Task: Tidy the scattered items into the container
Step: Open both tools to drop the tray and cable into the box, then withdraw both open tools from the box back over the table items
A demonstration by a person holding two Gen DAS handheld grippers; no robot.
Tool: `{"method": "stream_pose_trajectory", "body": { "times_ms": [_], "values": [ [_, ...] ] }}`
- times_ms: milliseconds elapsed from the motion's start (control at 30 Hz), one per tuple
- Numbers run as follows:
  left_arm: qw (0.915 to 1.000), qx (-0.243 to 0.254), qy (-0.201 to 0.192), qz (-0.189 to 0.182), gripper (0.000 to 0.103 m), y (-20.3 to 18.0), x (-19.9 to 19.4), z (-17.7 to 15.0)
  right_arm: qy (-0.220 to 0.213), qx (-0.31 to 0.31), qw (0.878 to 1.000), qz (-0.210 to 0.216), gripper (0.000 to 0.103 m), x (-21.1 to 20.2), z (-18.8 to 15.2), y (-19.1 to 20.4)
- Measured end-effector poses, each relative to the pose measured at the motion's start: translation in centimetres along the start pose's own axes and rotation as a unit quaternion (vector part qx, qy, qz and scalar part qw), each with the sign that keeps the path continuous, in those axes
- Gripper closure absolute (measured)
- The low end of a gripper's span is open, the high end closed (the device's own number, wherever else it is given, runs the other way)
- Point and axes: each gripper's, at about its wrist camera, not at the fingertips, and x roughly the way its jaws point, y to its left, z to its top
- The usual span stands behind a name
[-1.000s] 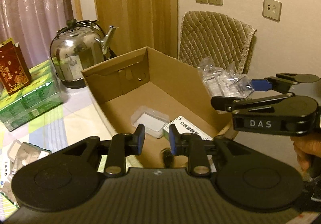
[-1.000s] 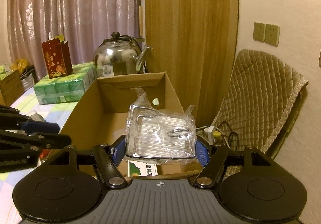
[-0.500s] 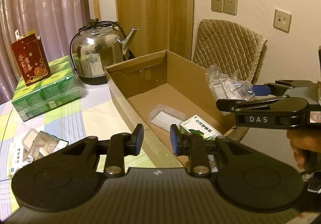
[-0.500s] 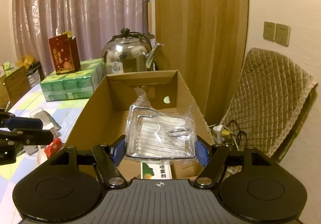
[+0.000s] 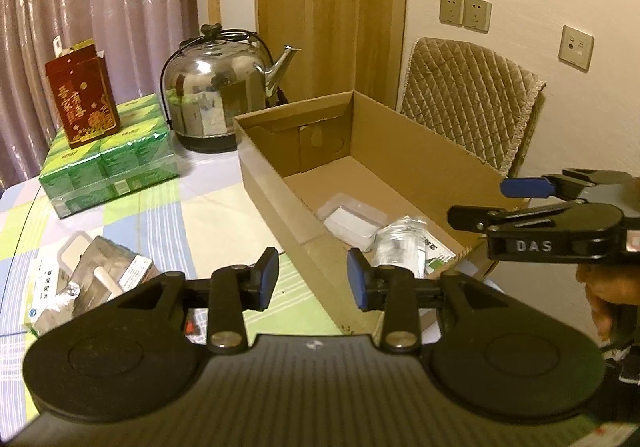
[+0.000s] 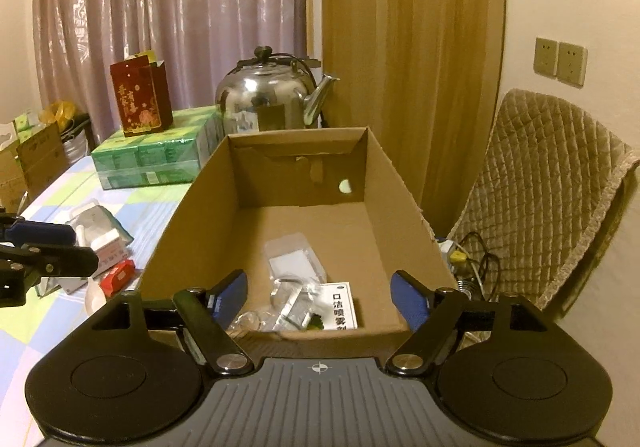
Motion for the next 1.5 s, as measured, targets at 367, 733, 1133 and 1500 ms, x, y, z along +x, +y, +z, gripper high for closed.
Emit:
{"method": "stream_pose_trajectory", "body": {
  "times_ms": [367, 733, 1133, 1500],
  "values": [
    [0.9995, -0.019, 0.008, 0.023, 0.06, 1.7, -2.5, -2.3, -0.009, 0.005, 1.0, 0.015, 0.014, -2.8, -0.3, 2.9],
    [0.9966, -0.045, 0.02, 0.066, 0.034, 4.9, -6.5, -5.6, 0.006, 0.0, 0.998, 0.055, 0.005, -4.8, -0.6, 7.4],
    [0.9898, -0.082, 0.031, 0.113, 0.016, 8.9, -11.0, -9.5, 0.02, -0.02, 0.995, 0.095, 0.002, -6.4, -1.8, 12.4],
    [0.9833, -0.109, 0.043, 0.139, 0.001, 12.1, -13.2, -11.7, 0.054, -0.051, 0.988, 0.132, 0.002, -6.0, -3.7, 16.5]
  ]
}}
